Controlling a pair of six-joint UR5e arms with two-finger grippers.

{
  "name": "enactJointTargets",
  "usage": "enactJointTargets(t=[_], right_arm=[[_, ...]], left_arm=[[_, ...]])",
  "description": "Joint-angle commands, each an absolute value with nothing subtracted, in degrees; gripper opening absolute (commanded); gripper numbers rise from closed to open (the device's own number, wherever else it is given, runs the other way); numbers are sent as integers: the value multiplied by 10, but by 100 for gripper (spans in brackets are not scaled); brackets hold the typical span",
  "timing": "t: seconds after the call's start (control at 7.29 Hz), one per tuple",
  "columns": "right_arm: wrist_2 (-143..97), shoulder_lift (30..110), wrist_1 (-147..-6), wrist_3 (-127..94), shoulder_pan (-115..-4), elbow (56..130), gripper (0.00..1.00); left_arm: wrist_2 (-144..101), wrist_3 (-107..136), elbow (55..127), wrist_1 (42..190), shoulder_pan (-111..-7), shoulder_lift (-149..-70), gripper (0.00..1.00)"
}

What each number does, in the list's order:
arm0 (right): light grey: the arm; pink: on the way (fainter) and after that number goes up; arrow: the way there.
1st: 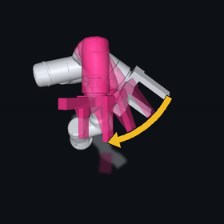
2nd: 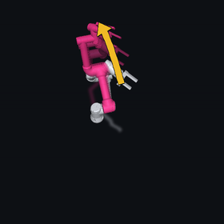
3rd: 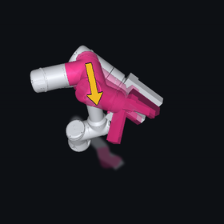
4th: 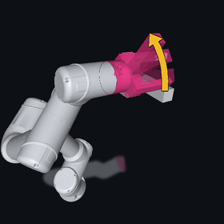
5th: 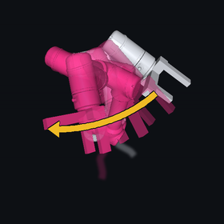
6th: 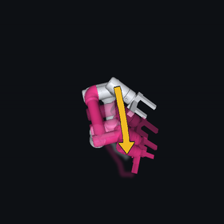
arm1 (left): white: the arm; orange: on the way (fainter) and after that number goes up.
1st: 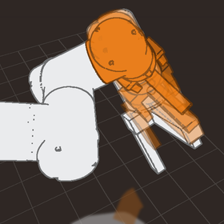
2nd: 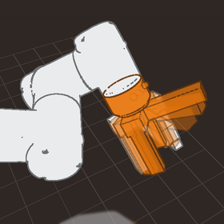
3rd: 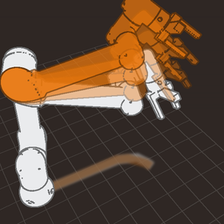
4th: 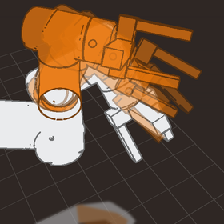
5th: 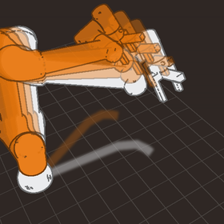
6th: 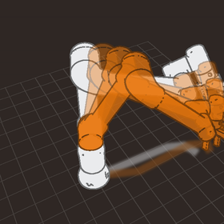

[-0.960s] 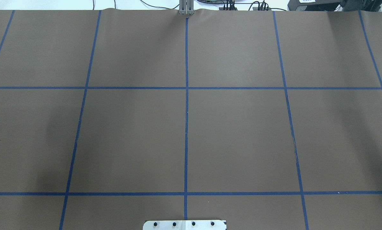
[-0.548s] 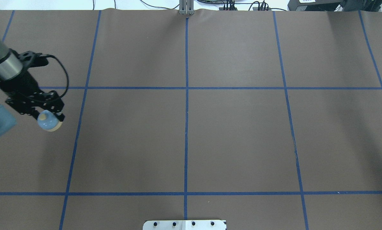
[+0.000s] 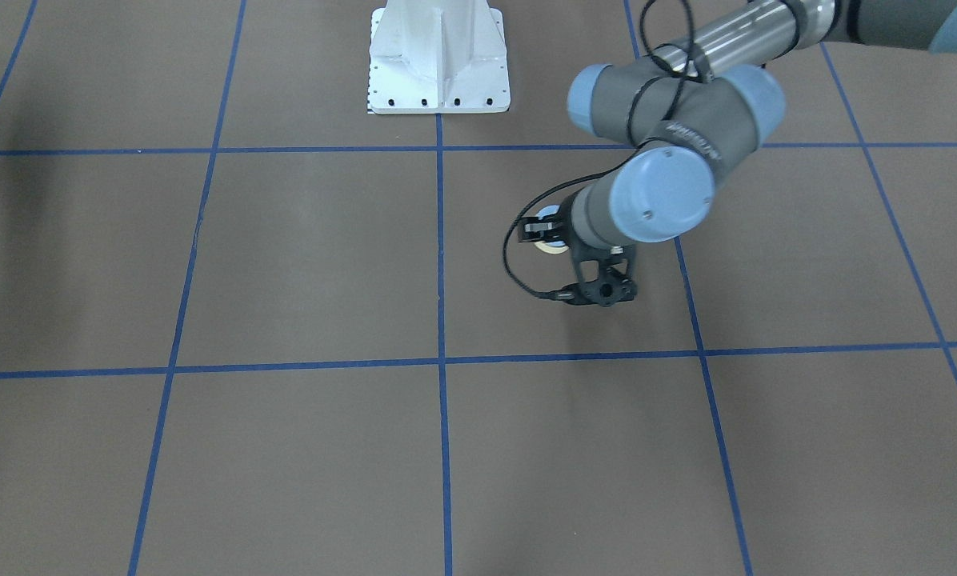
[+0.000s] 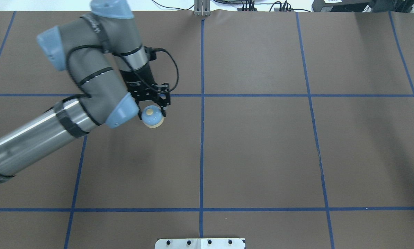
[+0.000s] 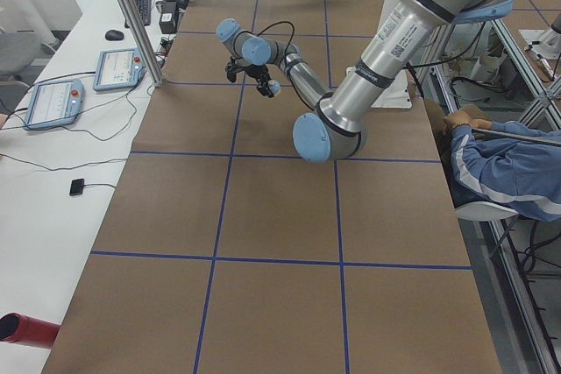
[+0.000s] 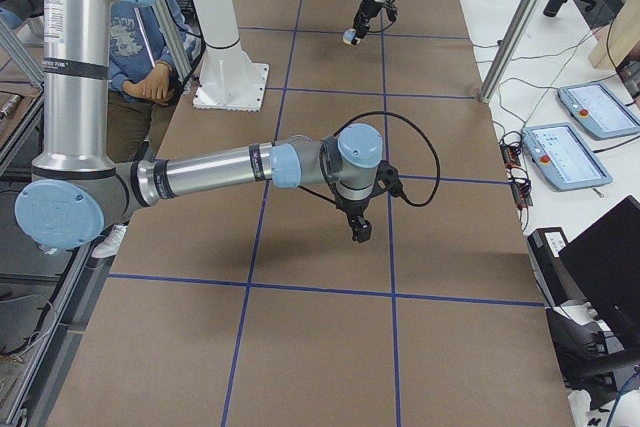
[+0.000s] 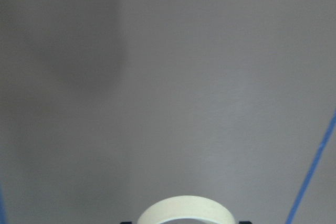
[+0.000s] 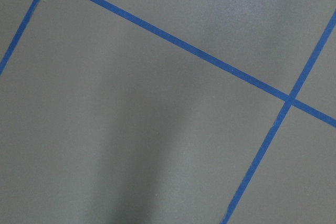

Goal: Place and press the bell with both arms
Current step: 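Carry the light-blue bell with the left gripper toward the table centre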

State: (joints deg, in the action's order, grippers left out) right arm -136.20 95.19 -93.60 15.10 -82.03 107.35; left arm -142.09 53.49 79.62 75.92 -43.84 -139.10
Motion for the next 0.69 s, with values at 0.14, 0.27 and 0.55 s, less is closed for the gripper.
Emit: enactJointTargets(t=[0.14, 0.27, 0.55], right_arm=[[-1363, 947, -936, 145, -821, 1074, 100], [-1364, 947, -935, 137, -820, 1076, 100], [-1364, 947, -935, 132, -819, 1078, 100]], left_arm=[[-1362, 656, 587, 946, -381, -1498, 0], [-1332, 674, 566, 956, -374, -1519, 0], [-1330, 679, 553, 957, -369, -1527, 5]])
